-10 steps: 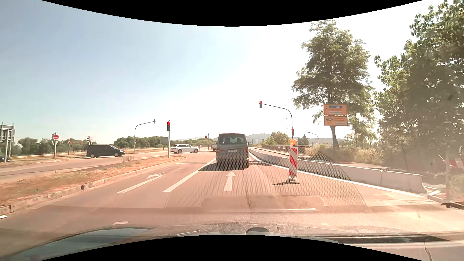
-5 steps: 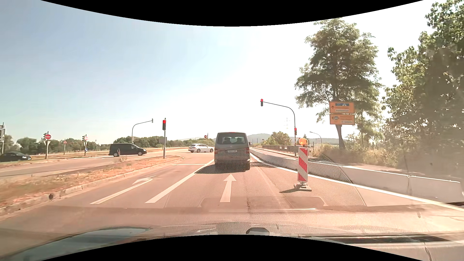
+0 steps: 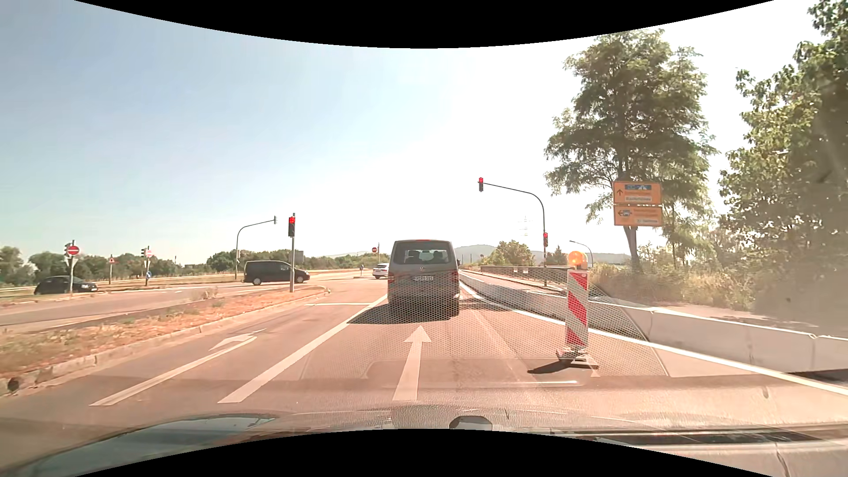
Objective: Follow the waypoints while adhering to traffic rules and regulations
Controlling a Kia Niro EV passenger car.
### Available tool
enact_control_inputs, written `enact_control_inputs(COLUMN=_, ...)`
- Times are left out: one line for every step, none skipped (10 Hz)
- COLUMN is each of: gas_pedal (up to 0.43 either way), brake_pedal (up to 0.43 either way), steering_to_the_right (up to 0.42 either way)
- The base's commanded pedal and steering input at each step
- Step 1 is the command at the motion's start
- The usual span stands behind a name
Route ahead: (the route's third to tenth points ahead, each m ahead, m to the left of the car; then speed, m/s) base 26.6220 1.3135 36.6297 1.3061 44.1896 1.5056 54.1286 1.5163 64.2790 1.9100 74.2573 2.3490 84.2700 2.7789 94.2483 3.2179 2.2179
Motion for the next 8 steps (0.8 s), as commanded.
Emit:
enact_control_inputs(gas_pedal=0.000, brake_pedal=0.000, steering_to_the_right=-0.003)
enact_control_inputs(gas_pedal=0.000, brake_pedal=0.000, steering_to_the_right=-0.003)
enact_control_inputs(gas_pedal=0.000, brake_pedal=0.000, steering_to_the_right=-0.003)
enact_control_inputs(gas_pedal=0.000, brake_pedal=0.000, steering_to_the_right=-0.003)
enact_control_inputs(gas_pedal=0.000, brake_pedal=0.000, steering_to_the_right=-0.003)
enact_control_inputs(gas_pedal=0.000, brake_pedal=0.000, steering_to_the_right=-0.003)
enact_control_inputs(gas_pedal=0.000, brake_pedal=0.006, steering_to_the_right=-0.003)
enact_control_inputs(gas_pedal=0.000, brake_pedal=0.030, steering_to_the_right=-0.003)
